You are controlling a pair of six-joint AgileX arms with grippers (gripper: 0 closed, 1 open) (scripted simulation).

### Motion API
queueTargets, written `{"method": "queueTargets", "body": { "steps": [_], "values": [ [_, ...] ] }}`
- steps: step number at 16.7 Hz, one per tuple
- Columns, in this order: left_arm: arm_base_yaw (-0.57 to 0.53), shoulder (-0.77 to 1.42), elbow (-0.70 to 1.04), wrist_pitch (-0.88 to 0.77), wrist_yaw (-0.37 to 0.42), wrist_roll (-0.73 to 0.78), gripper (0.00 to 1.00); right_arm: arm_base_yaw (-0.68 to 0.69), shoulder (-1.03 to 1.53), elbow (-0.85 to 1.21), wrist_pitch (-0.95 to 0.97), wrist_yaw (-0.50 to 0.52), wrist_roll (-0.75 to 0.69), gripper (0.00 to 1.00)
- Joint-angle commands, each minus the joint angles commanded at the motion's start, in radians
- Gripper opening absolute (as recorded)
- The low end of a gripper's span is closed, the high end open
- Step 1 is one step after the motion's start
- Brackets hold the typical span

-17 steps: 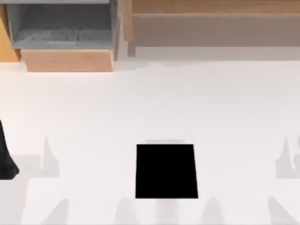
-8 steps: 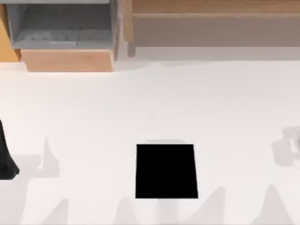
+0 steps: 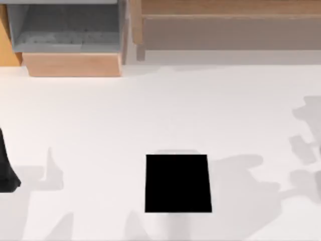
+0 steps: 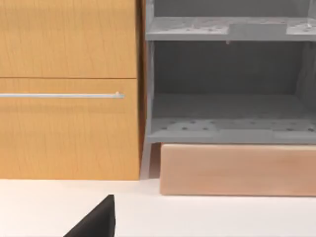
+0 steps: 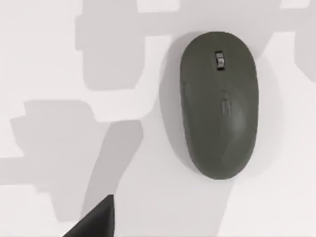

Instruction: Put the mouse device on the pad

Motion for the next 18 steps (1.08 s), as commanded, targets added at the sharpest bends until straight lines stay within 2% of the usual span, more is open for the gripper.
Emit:
{"method": "queueTargets", "body": {
  "steps": [4,8,14,18],
  "values": [
    [0.0,0.0,0.0,0.0,0.0,0.0,1.0,-0.01,0.246,0.204,-0.157,0.0,-0.059,1.0],
    [0.0,0.0,0.0,0.0,0.0,0.0,1.0,-0.015,0.37,0.309,-0.226,-0.001,-0.089,1.0],
    [0.0,0.0,0.0,0.0,0.0,0.0,1.0,-0.01,0.374,0.31,-0.225,-0.001,-0.089,1.0],
    [0.0,0.0,0.0,0.0,0.0,0.0,1.0,-0.011,0.424,0.241,-0.11,-0.001,-0.085,1.0]
  ]
}}
